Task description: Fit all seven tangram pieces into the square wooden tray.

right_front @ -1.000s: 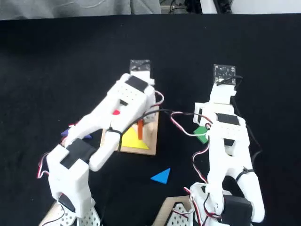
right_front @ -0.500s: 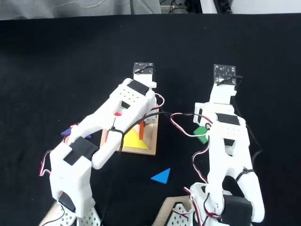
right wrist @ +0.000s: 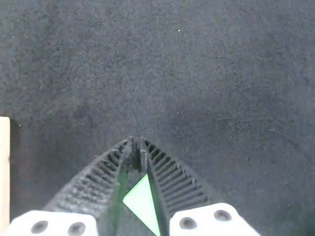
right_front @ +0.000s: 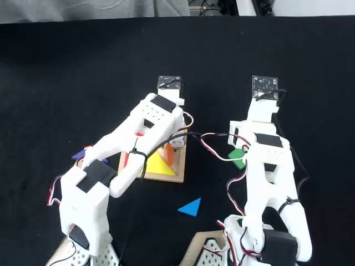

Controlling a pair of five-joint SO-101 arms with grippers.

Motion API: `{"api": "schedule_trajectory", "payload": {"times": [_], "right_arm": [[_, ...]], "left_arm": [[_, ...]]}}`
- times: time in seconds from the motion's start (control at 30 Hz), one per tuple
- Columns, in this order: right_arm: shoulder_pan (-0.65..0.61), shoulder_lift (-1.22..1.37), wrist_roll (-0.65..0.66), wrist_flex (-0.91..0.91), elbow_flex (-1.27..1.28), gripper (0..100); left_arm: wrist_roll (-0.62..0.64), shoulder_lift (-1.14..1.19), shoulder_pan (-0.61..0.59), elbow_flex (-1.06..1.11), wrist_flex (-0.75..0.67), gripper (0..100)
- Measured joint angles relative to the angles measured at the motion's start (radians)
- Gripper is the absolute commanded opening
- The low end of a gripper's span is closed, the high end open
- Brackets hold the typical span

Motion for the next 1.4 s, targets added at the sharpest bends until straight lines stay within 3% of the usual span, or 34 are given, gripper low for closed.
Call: {"api": "schedule_trajectory", "payload": {"times": [0.4, 0.67, 0.9, 1.0, 1.13, 1.3, 1.4], "right_arm": [[-0.012, 0.0, 0.0, 0.0, 0.0, 1.1], [-0.012, 0.0, 0.0, 0.0, 0.0, 1.1], [-0.012, 0.0, 0.0, 0.0, 0.0, 1.1], [-0.012, 0.0, 0.0, 0.0, 0.0, 1.1], [-0.011, 0.0, 0.0, 0.0, 0.0, 1.1], [-0.026, 0.0, 0.0, 0.0, 0.0, 1.1], [-0.117, 0.0, 0.018, 0.012, 0.0, 1.1]], "left_arm": [[0.002, 0.0, 0.046, -0.057, 0.123, 17], [0.002, 0.0, 0.138, -0.089, 0.132, 17], [0.002, 0.0, 0.137, -0.1, 0.158, 17], [-0.011, 0.002, 0.083, -0.153, 0.232, 17], [-0.089, -0.038, -0.074, -0.239, 0.376, 17], [-0.253, -0.204, -0.293, -0.296, 0.511, 17], [-0.384, -0.333, -0.443, -0.292, 0.529, 17]]}}
